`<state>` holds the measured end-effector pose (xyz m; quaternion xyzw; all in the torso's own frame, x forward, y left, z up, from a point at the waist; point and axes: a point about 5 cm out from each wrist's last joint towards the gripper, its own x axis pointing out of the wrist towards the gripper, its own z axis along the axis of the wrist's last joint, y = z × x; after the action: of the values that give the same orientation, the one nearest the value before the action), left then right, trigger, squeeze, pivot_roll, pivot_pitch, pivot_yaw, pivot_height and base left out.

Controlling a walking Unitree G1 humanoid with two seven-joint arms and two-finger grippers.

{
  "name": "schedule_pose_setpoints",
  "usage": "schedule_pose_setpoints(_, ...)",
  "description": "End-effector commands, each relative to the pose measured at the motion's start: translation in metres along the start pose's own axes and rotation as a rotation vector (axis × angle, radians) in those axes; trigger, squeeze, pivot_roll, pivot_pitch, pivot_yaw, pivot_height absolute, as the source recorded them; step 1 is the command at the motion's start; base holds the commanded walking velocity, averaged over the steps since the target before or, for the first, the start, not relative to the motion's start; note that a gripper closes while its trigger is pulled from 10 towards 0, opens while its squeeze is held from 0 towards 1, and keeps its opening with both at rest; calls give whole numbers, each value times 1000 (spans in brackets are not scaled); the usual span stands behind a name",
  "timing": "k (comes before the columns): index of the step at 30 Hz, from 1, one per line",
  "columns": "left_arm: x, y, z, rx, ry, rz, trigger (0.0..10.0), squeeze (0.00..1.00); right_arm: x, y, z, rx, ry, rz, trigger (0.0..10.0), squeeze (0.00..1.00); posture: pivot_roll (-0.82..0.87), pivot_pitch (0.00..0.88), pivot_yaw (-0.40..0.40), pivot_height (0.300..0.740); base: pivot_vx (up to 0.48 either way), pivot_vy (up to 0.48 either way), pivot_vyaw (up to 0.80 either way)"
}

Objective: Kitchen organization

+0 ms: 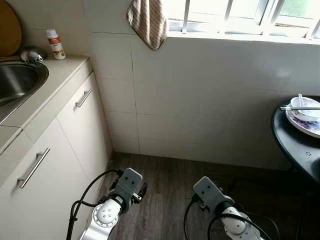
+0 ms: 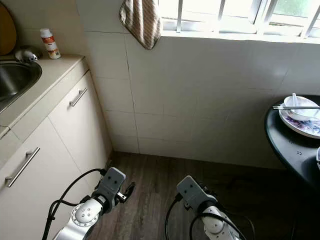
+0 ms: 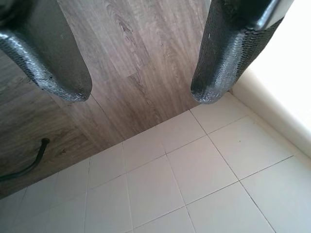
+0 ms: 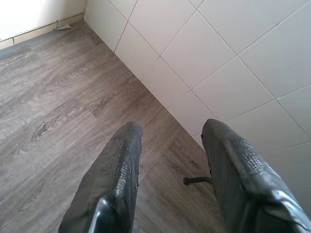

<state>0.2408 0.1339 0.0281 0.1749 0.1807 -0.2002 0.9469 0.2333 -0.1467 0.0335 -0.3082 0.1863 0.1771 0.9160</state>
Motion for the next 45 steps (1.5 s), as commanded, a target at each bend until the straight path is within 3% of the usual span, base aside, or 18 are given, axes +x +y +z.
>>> schedule_pose_setpoints(1, 28, 2, 11, -128, -27, 146, 10000, 0, 51, -6, 19, 213, -99, 118, 10000, 0, 136, 0, -127, 740, 0, 0, 0)
schedule_pose_setpoints(3, 34, 1, -2, -152, 20, 122, 10000, 0, 50, -1, 11, 236, -75, 113, 10000, 0, 129, 0, -128, 740, 0, 0, 0)
schedule_pose_setpoints(6, 37, 5, 0, -141, 5, 131, 10000, 0, 49, 1, 12, 204, -96, 100, 10000, 0, 125, 0, -123, 740, 0, 0, 0)
schedule_pose_setpoints(10, 36, 2, -2, -107, 12, 126, 10000, 0, 47, 2, 11, 202, -93, 91, 10000, 0, 116, 0, -106, 740, 0, 0, 0)
schedule_pose_setpoints(11, 33, -1, -5, -89, 14, 125, 10000, 0, 46, 2, 5, 252, -72, 93, 10000, 0, 121, 0, -105, 740, 0, 0, 0)
schedule_pose_setpoints(15, 31, -3, -7, -87, 16, 122, 10000, 0, 45, 5, 2, 285, -70, 103, 10000, 0, 122, 0, -105, 740, 0, 0, 0)
schedule_pose_setpoints(45, 28, -7, -10, -89, 5, 113, 10000, 0, 43, 5, -1, 303, -69, 102, 10000, 0, 123, 0, -106, 740, 0, 0, 0)
